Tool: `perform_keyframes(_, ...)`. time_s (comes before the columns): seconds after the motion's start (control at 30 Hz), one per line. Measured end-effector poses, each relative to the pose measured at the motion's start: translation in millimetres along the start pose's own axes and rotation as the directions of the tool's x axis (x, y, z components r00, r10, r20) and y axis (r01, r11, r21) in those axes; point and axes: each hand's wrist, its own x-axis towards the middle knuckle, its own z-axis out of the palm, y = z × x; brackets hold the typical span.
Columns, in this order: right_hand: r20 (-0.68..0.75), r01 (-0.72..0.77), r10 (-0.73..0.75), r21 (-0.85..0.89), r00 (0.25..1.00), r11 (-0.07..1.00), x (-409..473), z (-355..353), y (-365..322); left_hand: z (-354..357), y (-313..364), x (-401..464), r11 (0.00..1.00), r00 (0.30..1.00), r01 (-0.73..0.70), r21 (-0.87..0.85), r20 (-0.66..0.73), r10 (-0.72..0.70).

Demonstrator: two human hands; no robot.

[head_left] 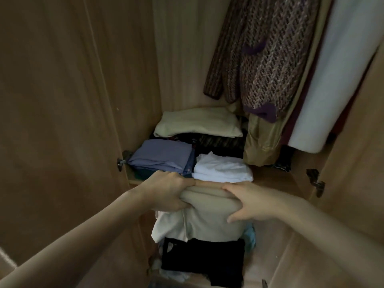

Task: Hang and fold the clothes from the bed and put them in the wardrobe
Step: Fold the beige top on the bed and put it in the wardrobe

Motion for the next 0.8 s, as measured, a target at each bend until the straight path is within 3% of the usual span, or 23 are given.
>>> perform_keyframes(0.2, 0.025, -0.034, 0.033, 0.044, 0.999, 0.998, 73, -6, 47, 41, -66, 69, 0.999, 0.998, -0.031, -0.027, 0.059, 0.032)
perform_keyframes(0.33, 0.072, -0.113, 0.109, 0.067, 0.992, 0.991, 123, -19, 80, 46, -102, 126, 0.992, 0.982, -0.052, -0.114, 0.172, 0.071)
perform_keyframes(0.4, 0.024, -0.134, 0.132, 0.127, 0.991, 0.983, 143, -36, 99, 43, -123, 161, 0.987, 0.979, -0.058, -0.152, 0.185, 0.086)
perform_keyframes(0.47, -0.101, -0.147, 0.164, 0.164, 0.981, 0.976, 162, -54, 120, 41, -144, 197, 0.988, 0.990, -0.122, -0.097, 0.059, 0.128)
perform_keyframes(0.53, -0.246, -0.170, 0.206, 0.157, 0.947, 0.973, 179, -65, 141, 47, -162, 230, 0.976, 0.955, -0.211, 0.059, -0.202, 0.218)
perform_keyframes(0.63, -0.521, -0.242, 0.164, -0.085, 0.838, 0.966, 200, -62, 166, 68, -174, 266, 0.953, 0.857, -0.148, 0.263, -0.448, 0.256)
perform_keyframes(0.67, -0.593, -0.269, 0.107, -0.191, 0.798, 0.944, 207, -53, 174, 80, -173, 274, 0.951, 0.844, -0.124, 0.285, -0.474, 0.252)
perform_keyframes(0.73, -0.603, -0.372, 0.125, -0.305, 0.788, 0.877, 219, -22, 189, 118, -170, 285, 0.951, 0.853, -0.137, 0.279, -0.455, 0.256)
perform_keyframes(0.8, -0.498, -0.411, 0.215, -0.326, 0.840, 0.851, 225, 22, 211, 161, -165, 285, 0.951, 0.929, -0.212, 0.225, -0.257, 0.267)
